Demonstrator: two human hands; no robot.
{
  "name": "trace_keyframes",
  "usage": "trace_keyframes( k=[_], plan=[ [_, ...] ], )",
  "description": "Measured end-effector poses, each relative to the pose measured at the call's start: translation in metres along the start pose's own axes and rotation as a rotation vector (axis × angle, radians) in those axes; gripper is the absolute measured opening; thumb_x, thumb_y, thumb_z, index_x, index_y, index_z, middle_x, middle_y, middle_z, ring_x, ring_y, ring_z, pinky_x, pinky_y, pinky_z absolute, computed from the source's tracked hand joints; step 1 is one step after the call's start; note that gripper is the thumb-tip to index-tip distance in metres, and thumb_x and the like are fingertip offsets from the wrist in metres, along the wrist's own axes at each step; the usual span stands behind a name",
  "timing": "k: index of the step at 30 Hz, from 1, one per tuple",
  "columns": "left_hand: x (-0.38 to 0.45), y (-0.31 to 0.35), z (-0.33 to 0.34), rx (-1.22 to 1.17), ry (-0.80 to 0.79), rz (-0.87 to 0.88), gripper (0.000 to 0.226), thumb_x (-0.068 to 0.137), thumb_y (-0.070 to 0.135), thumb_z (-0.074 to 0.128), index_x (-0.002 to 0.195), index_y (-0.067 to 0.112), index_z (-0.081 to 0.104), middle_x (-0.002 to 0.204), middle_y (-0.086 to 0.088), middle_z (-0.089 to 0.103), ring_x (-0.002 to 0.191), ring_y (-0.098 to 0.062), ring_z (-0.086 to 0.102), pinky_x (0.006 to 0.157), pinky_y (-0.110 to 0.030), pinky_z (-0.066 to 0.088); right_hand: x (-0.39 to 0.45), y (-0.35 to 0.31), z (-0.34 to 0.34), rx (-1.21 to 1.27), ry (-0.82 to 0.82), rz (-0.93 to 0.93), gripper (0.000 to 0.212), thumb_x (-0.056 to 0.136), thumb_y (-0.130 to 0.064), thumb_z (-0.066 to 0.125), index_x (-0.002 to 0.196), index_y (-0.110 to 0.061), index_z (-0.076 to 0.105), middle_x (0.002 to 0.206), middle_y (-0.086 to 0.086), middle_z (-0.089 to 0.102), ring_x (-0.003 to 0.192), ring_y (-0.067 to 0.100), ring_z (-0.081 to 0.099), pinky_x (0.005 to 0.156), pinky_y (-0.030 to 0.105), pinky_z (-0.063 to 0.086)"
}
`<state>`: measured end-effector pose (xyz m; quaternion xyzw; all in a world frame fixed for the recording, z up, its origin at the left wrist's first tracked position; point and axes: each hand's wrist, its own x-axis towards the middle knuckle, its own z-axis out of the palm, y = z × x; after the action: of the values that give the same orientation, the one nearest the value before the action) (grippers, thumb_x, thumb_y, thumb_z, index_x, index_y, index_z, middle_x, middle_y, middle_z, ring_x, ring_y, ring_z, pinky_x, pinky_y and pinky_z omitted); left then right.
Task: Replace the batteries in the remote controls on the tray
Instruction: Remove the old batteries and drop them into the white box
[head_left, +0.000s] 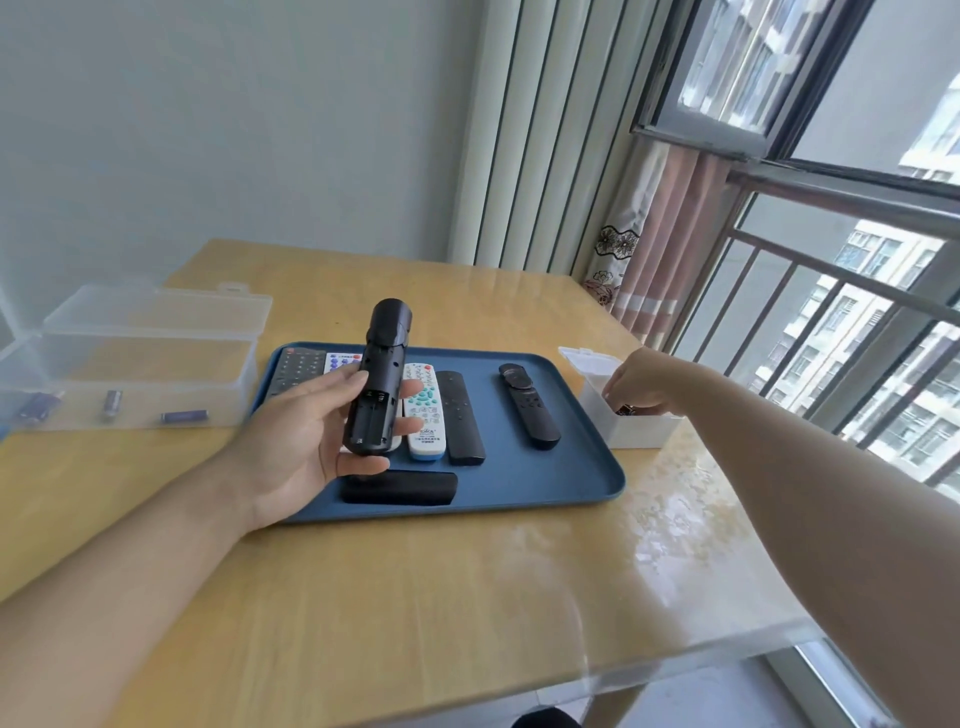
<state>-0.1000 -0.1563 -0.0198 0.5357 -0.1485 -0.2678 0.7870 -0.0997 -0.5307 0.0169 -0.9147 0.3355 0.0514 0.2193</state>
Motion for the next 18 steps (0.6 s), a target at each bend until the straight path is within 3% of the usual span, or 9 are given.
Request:
trace_keyframes(
  k=[13,18],
  plan=[
    [0.002,-0.002,-0.001,-0.032,-0.027,0.0,0.036,0.108,0.025,0.04,0.137,0.017,0.059,0.129,-0.006,0.07,0.1,-0.024,0.075,0.05,-0.028,0.059,0.007,0.006,-0.001,-0.076,-0.02,0.011,0.033,0.072,-0.005,0.07,0.105,-0.004,0.069,0.111,0.015,0.07,0.097,0.026,0.072,0.086,0.037,0.06],
    [0.004,-0.001,-0.002,-0.063,-0.008,0.024,0.038,0.108,0.024,0.038,0.141,0.015,0.056,0.132,-0.006,0.069,0.104,-0.025,0.074,0.053,-0.029,0.06,-0.011,-0.005,-0.019,-0.09,0.031,-0.072,0.023,0.088,-0.019,0.077,0.096,0.001,0.069,0.086,0.011,0.073,0.085,0.03,0.075,0.08,0.041,0.063]
  ],
)
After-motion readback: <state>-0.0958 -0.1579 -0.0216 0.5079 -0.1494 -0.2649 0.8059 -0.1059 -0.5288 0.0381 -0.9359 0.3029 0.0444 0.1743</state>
